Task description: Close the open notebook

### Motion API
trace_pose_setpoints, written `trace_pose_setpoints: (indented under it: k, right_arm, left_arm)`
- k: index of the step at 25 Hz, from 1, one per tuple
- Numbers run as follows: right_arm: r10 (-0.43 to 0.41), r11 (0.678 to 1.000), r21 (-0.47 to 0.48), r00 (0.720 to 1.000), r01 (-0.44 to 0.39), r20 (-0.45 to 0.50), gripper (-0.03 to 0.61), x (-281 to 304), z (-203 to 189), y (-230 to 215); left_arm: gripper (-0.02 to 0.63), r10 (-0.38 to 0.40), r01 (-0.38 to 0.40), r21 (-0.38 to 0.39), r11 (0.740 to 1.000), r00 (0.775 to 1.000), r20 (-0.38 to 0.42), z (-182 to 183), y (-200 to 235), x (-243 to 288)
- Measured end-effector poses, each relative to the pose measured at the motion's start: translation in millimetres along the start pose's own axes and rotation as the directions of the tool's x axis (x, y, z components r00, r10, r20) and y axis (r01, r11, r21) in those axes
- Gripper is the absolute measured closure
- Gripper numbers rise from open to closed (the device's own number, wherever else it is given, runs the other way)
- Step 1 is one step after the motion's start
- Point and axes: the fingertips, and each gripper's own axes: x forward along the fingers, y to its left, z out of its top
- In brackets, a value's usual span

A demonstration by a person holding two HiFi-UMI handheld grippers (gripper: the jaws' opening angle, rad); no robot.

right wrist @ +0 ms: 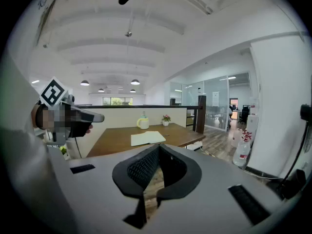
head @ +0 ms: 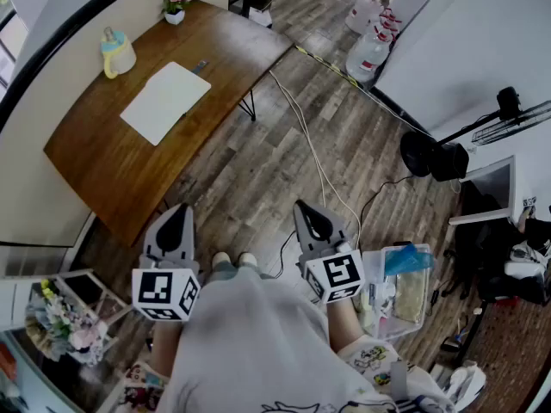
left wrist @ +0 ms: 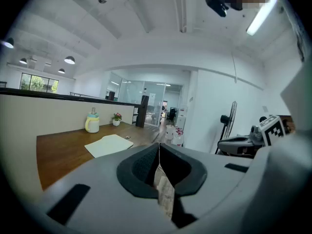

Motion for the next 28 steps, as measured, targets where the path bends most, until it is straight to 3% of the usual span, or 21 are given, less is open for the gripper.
trace_pose_setpoints:
  k: [6, 11, 13, 20, 28]
  right_arm:
    - [0.039, 0.999, 0.017, 0.999, -0.039, 0.027, 0.577, -8.4, -0.5, -1.1]
    - [0.076, 0.996, 0.035, 0.996, -0.077, 0.042, 0.552, -16.0, -2.6, -7.3]
    - [0.092, 0.994, 0.05, 0.995, -0.094, 0.039, 0.488, -19.1, -6.3, -8.9]
    - [0.116, 0.986, 0.116, 0.993, -0.117, 0.019, 0.438, -15.4, -22.8, -16.3]
    - [0.127, 0.98, 0.157, 0.992, -0.123, -0.017, 0.358, 27.5, -27.2, -25.4]
  left_arm:
    - [0.607, 0.0, 0.0, 0.004, 1.0, 1.0, -0.009, -5.8, -12.0, 1.4]
    - [0.602, 0.045, -0.045, -0.003, 0.999, 0.999, 0.009, -10.3, -18.3, -4.9]
    - [0.569, 0.054, -0.054, -0.01, 0.998, 0.998, 0.008, -14.3, -22.0, -6.8]
    - [0.482, 0.091, -0.092, -0.036, 0.995, 0.996, -0.023, -27.1, -17.1, -4.0]
    - [0.405, 0.1, -0.102, -0.058, 0.993, 0.994, -0.034, -22.6, 10.2, 32.3]
